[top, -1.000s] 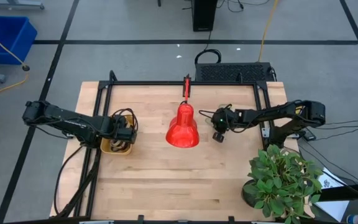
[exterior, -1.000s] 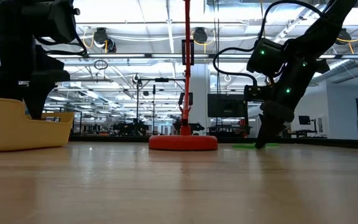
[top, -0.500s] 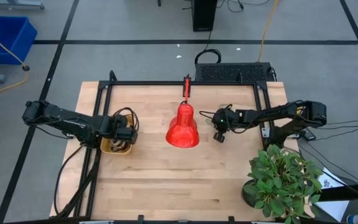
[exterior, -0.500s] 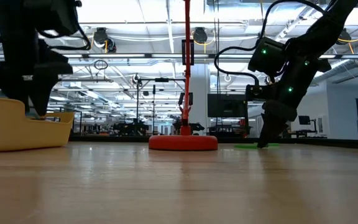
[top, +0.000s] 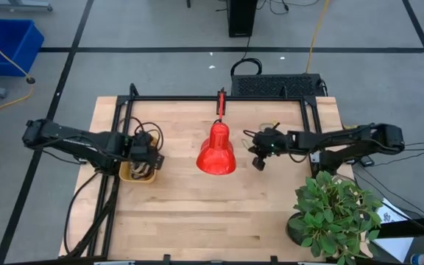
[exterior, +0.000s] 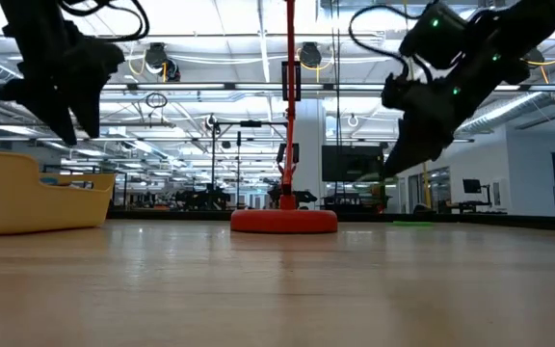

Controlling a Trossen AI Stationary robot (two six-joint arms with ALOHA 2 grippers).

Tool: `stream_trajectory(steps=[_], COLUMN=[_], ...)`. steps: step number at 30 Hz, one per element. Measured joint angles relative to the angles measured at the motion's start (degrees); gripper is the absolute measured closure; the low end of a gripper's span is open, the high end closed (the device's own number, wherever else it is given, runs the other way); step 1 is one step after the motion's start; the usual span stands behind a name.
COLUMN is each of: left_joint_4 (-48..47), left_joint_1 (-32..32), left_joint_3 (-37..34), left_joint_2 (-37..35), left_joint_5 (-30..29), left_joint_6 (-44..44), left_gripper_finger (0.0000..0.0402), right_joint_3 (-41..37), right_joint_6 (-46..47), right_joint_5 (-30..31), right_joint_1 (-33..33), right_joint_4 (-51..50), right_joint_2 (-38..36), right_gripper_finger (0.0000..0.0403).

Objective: Pick and place rubber bands into bin
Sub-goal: Put the bottom green rubber band into the yellow bin

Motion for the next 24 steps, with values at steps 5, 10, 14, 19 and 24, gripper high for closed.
stream_trajectory(steps=[5,10,14,19,24], left_joint_4=[7.61,19.99,30.16,39.21,43.00], left_joint_1=[-1.93,-5.01,-7.72,-10.35,-11.27], left_joint_3=[0.02,0.04,0.02,0.06,0.02], left_joint_2=[-1.44,-1.30,-0.89,1.61,7.35], left_joint_5=[0.02,0.04,0.05,-0.02,-0.05], left_joint_6=[6.04,16.33,24.04,29.69,30.11], left_gripper_finger=[0.0176,0.0176,0.0176,0.0176,0.0176], right_joint_3=[0.00,0.07,0.07,0.07,0.07], right_joint_6=[3.40,5.39,5.77,5.80,7.28], right_joint_5=[-0.02,0.07,0.13,0.32,0.55], right_joint_1=[4.85,9.71,12.97,15.50,17.13], right_joint_4=[3.51,13.01,21.28,28.69,32.40], right_joint_2=[-1.79,-1.49,-0.54,1.15,3.83], right_gripper_finger=[0.0403,0.0403,0.0403,0.0403,0.0403])
